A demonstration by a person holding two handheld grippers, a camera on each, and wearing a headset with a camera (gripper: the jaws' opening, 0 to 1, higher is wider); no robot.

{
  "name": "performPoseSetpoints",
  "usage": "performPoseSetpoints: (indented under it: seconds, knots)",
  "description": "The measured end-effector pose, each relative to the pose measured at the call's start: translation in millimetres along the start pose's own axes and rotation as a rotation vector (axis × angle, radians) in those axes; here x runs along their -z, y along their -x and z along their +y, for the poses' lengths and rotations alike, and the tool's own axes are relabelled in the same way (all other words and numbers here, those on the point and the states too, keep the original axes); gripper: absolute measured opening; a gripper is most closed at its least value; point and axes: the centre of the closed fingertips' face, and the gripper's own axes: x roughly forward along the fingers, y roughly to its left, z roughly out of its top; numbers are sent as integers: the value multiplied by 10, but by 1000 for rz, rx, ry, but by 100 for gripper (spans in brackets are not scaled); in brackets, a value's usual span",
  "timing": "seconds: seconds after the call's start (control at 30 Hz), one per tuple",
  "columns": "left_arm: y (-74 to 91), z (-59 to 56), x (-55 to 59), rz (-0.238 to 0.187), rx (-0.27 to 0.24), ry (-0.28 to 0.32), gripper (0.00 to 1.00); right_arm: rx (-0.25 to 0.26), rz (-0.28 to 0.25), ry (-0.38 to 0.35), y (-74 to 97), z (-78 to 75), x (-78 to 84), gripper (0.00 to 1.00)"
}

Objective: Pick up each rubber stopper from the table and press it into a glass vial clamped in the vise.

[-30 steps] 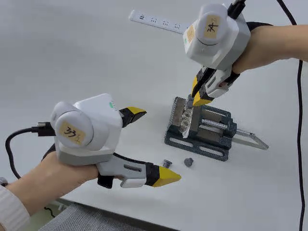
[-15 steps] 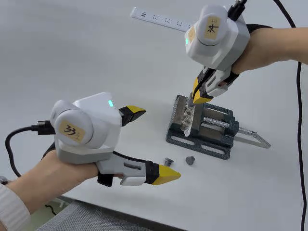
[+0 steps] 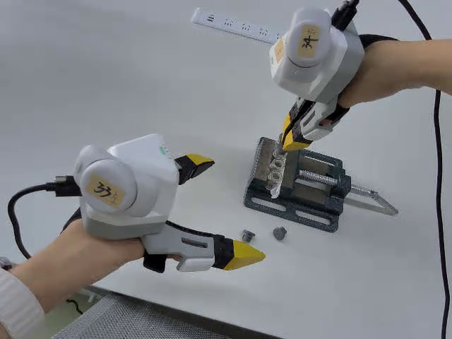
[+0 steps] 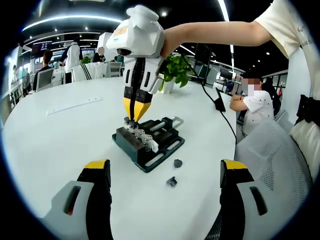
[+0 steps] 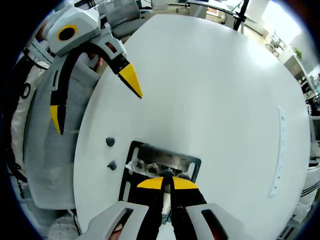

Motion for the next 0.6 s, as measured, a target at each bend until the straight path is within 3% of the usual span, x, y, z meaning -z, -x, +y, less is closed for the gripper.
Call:
performPoseSetpoints:
  seconds: [0.6]
  knots:
    - [-15,-1,11,-3,1,4,89,-8,0,-22,-28,-5,10,0]
